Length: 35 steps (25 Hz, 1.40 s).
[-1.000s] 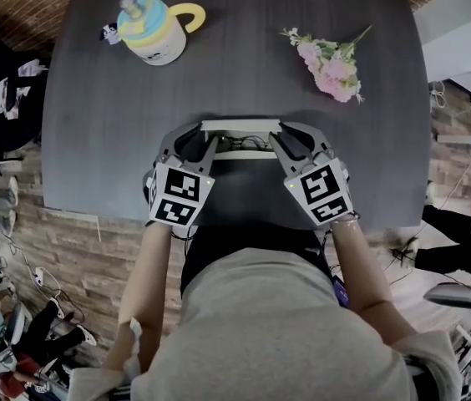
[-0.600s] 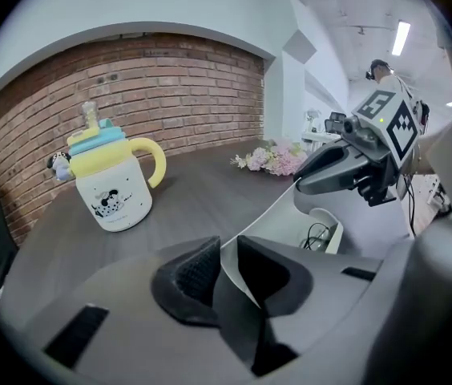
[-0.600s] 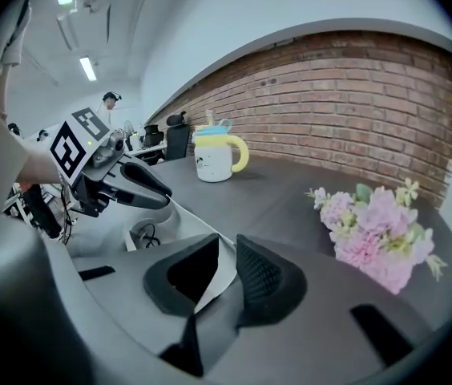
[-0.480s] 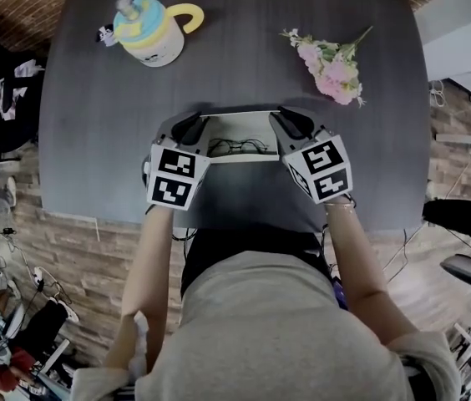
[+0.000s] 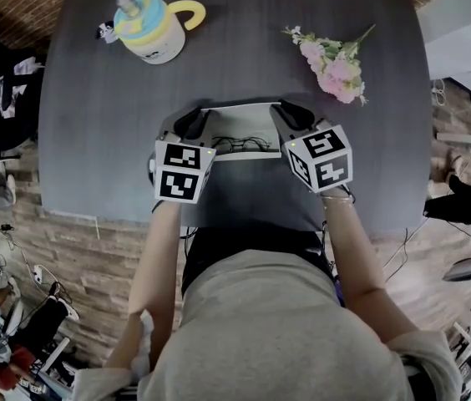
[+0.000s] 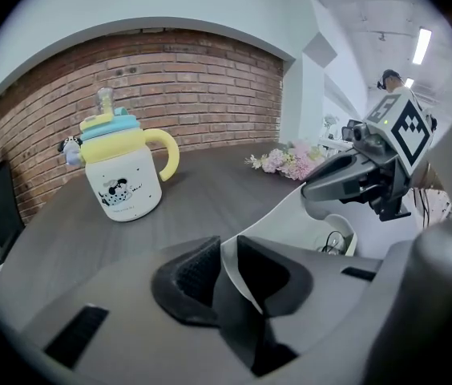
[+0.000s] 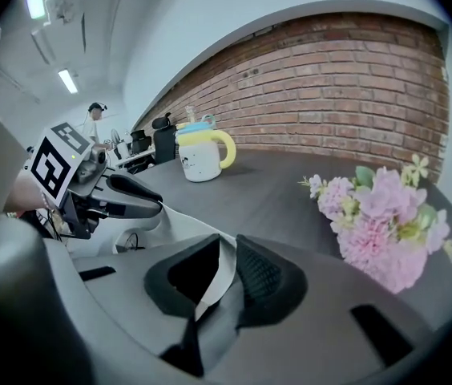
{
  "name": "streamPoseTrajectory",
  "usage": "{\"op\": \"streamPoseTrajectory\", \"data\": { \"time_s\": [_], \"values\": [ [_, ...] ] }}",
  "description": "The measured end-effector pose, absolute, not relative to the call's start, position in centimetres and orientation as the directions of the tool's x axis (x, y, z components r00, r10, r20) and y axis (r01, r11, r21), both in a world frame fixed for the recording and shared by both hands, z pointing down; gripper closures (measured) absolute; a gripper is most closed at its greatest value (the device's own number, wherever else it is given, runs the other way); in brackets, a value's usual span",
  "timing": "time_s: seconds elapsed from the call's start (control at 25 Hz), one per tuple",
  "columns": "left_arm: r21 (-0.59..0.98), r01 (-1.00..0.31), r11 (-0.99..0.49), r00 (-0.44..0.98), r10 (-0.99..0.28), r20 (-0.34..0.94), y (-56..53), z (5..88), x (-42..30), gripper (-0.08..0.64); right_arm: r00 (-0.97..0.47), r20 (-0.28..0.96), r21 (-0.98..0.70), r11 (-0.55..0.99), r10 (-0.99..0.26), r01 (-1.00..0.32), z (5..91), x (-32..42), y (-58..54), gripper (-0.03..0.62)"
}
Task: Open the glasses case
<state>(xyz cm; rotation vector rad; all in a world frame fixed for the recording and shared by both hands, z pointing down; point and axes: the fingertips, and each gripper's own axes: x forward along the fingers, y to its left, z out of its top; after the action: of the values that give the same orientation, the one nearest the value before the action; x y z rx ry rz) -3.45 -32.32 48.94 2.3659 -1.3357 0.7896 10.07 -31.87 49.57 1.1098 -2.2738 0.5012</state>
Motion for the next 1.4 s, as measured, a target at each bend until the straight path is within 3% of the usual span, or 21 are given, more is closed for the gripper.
{"op": "streamPoseTrajectory", "data": {
  "time_s": [0.44, 0.8, 1.2, 1.4],
  "values": [
    [0.047, -0.861, -0.507, 0.432, -0.678, 0.595, -31.3, 48.7, -3.7, 0.477, -0.499, 0.626, -0.088, 0.581, -0.6, -0.809, 49.4, 10.1, -31.0, 0.476],
    [0.066, -0.884, -0.463, 0.418, -0.719, 0.554, -30.5, 46.9, -4.7, 0.426, -0.528, 0.572, -0.143, 0.557, -0.628, -0.818, 47.7, 10.5, -30.8, 0.459],
    [0.176, -0.831, -0.528, 0.55, -0.734, 0.399, -28.9, 42.0, -3.5, 0.428, -0.597, 0.488, -0.22, 0.572, -0.637, -0.79, 43.8, 9.4, -29.4, 0.462],
    [0.207, -0.814, -0.543, 0.581, -0.746, 0.325, -28.5, 39.9, -3.8, 0.495, -0.632, 0.453, -0.225, 0.605, -0.628, -0.763, 41.5, 8.6, -28.3, 0.513]
  ]
}}
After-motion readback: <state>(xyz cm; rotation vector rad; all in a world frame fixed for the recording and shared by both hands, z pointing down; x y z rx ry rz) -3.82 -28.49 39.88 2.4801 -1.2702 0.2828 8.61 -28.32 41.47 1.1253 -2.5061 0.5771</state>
